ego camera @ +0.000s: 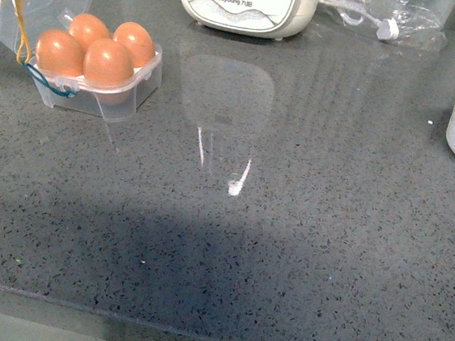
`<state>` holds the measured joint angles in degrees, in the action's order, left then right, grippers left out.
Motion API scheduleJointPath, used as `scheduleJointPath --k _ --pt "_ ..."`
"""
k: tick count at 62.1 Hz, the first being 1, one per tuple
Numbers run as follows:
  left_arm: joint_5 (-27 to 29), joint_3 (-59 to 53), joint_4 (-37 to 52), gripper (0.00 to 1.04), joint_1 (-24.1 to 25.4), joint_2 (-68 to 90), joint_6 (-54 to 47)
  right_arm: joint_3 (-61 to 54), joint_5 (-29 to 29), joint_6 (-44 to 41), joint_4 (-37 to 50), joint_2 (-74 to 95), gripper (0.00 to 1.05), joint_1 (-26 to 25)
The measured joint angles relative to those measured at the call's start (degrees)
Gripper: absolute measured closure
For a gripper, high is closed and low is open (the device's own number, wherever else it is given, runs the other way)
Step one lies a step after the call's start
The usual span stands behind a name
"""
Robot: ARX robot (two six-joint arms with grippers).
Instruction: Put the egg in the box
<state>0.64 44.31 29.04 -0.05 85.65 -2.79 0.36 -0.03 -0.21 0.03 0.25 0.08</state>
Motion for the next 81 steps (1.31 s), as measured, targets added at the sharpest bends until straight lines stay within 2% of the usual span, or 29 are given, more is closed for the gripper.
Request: scheduleJointPath --k 8,22,30,37,48,67,81 --pt "0.5 -1.0 -0.9 0.07 -4.0 -2.3 0.0 0.0 0.0 0.0 0.0 0.0 0.07 0.0" --pt "3.3 -2.4 -5.1 0.07 -14.2 -7.5 -2.8 0.0 0.0 0.0 0.0 0.0 0.07 0.0" --pt "2.9 -3.3 -8.8 0.07 -18.4 -7.7 -3.9 0.0 0.0 0.0 0.0 0.0 0.07 0.0" --pt "3.6 -3.5 -10.0 0.07 -19.1 -7.8 -4.1 0.0 0.0 0.0 0.0 0.0 0.07 0.0" --pt "3.9 -3.5 -12.0 0.07 -17.5 -14.2 -3.7 0.0 0.0 0.0 0.0 0.0 0.07 0.0" --pt "11.3 -8.1 -21.9 0.07 -17.8 -36.5 -8.2 0.0 0.0 0.0 0.0 0.0 0.07 0.0" --pt "20.8 -12.0 -35.5 0.07 -24.3 -56.5 -5.7 0.0 0.0 0.0 0.0 0.0 0.07 0.0"
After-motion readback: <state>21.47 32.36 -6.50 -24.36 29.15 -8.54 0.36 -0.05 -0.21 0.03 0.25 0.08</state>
